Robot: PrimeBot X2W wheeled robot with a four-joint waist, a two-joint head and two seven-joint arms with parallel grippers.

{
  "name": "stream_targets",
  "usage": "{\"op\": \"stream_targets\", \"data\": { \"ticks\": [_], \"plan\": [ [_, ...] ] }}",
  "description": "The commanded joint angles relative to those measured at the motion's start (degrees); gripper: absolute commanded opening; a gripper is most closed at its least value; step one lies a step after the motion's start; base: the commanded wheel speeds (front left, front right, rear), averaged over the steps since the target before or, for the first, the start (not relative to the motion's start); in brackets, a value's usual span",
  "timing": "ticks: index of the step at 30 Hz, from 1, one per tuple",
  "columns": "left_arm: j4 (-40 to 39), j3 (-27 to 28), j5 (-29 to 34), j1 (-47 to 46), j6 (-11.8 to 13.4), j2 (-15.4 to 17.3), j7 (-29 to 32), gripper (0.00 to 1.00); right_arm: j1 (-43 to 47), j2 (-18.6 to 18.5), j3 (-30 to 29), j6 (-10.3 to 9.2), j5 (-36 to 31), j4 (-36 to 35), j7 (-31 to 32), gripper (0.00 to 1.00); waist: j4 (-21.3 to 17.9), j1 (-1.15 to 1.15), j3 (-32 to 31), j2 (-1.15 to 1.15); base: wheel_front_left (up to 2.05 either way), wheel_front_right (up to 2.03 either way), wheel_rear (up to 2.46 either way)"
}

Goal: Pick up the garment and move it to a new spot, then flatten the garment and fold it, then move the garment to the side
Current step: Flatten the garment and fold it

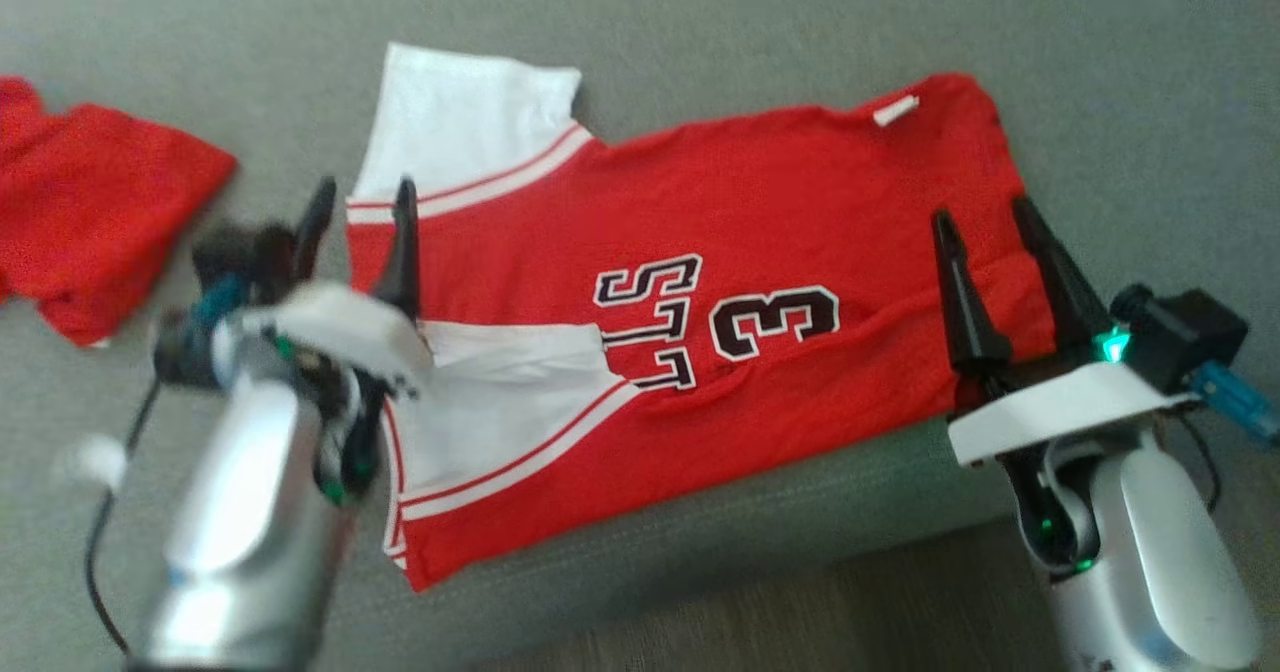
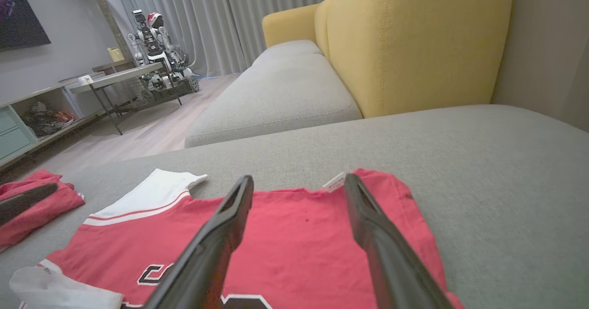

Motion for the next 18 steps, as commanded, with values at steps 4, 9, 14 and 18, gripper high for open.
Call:
{"op": "stream_targets", "data": {
  "ticks": [4,9,14,18],
  "plan": [
    [3.3,0.6,2.8,-9.1,0.1,3.4,2.2,1.0,-2.0,0.1,2.0,-0.02,0.3,-4.8,0.0,1.0,-3.1,0.0,6.3,0.0,0.0,0.0,0.0],
    [10.9,-1.0,6.8,-19.1,0.6,6.4,2.3,1.0,-1.6,0.1,3.7,-0.02,2.2,-6.8,-0.8,1.0,-4.8,0.0,9.4,0.0,0.0,0.0,0.0],
    [19.9,-2.2,8.9,-26.7,0.4,8.6,3.6,1.0,-0.7,0.1,7.6,-0.02,4.9,-6.7,-2.7,1.0,-6.5,0.0,11.1,0.0,0.0,0.0,0.0],
    [25.8,-3.0,9.5,-31.3,-1.0,9.5,4.7,1.0,-0.5,0.1,8.9,-0.02,5.6,-6.6,-3.6,1.0,-7.4,0.0,11.9,0.0,0.0,0.0,0.0]
  ]
}}
